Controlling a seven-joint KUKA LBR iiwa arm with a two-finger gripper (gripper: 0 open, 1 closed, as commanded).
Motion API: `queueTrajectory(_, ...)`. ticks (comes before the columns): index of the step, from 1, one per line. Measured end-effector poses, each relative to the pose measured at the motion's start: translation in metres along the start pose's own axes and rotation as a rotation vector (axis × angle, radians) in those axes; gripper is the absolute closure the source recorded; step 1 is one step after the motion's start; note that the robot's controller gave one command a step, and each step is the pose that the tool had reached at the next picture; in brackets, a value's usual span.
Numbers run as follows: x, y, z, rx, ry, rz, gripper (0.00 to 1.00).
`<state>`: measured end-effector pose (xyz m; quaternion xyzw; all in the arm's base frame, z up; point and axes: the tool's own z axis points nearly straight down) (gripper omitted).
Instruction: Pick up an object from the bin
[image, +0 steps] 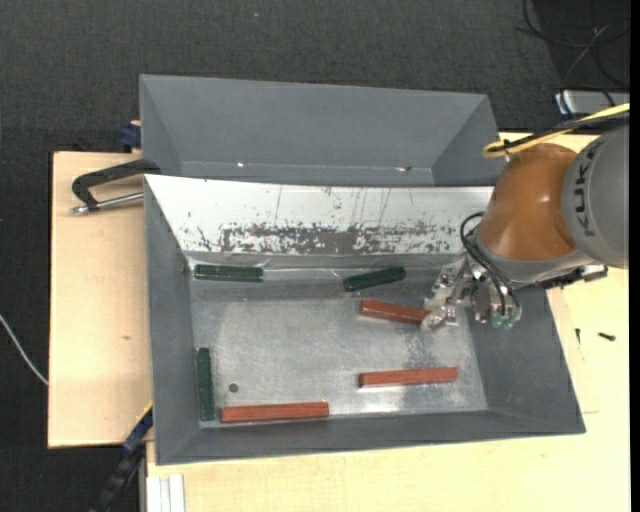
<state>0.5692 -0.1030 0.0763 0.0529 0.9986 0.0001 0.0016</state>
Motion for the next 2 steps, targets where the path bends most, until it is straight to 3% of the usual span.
queueTrajectory(1,0.000,0.000,0.000,0.000,0.000,0.000,1.00)
queueTrajectory(2,-0.025,-0.020,-0.152,0.000,-0.008,0.003,1.00)
